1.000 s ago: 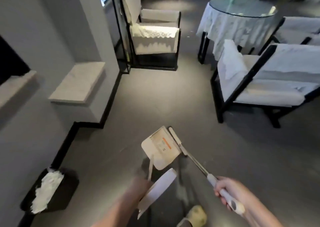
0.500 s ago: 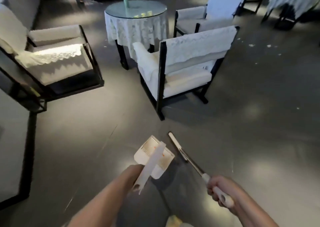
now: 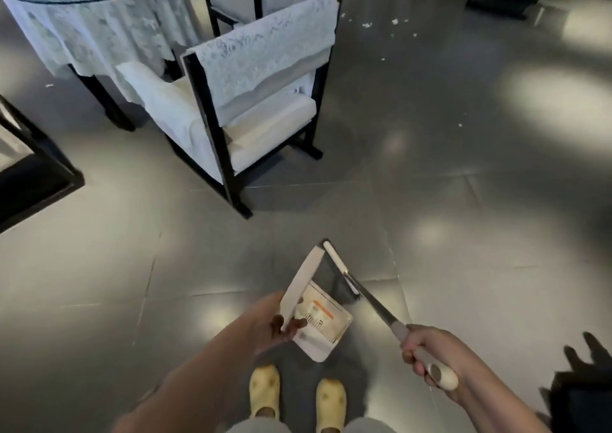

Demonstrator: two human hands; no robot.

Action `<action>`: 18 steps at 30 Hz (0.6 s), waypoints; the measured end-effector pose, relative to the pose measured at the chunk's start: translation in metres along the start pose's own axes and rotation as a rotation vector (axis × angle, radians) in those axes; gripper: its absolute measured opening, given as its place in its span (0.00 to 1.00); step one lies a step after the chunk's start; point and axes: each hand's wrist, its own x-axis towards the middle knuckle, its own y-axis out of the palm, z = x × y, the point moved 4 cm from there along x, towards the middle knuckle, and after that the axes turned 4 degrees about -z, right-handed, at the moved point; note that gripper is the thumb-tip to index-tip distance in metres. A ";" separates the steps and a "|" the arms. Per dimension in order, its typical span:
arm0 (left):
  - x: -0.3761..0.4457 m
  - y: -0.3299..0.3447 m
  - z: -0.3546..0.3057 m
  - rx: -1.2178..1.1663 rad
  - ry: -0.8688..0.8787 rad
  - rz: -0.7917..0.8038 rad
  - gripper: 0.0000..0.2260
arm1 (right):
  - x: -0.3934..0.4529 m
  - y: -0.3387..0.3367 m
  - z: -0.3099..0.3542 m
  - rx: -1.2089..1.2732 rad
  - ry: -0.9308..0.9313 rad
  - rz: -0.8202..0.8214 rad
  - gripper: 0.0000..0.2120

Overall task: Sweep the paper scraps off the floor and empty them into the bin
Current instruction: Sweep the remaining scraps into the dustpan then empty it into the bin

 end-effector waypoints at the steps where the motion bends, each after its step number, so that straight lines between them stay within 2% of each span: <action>1: 0.002 0.000 0.000 0.010 -0.004 0.004 0.11 | -0.001 0.000 -0.004 0.020 0.015 -0.009 0.04; 3: 0.009 -0.003 0.003 0.079 -0.011 -0.001 0.14 | -0.002 0.001 -0.011 0.058 0.044 -0.032 0.04; 7: 0.001 0.004 0.012 0.292 0.011 0.025 0.26 | -0.003 0.005 -0.026 0.125 0.110 -0.066 0.03; 10: -0.003 0.016 0.010 0.581 0.154 -0.054 0.35 | -0.006 0.006 -0.038 0.179 0.135 -0.081 0.03; 13: -0.012 0.029 -0.001 0.826 0.491 -0.123 0.28 | -0.010 0.007 -0.049 0.212 0.137 -0.108 0.05; 16: -0.019 0.039 -0.002 0.999 0.660 -0.159 0.08 | -0.020 0.011 -0.055 0.242 0.107 -0.152 0.05; 17: -0.022 0.042 -0.003 1.057 0.705 -0.169 0.09 | -0.025 0.013 -0.056 0.254 0.098 -0.169 0.05; 18: -0.022 0.043 -0.002 1.083 0.747 -0.161 0.14 | -0.030 0.014 -0.058 0.268 0.089 -0.185 0.05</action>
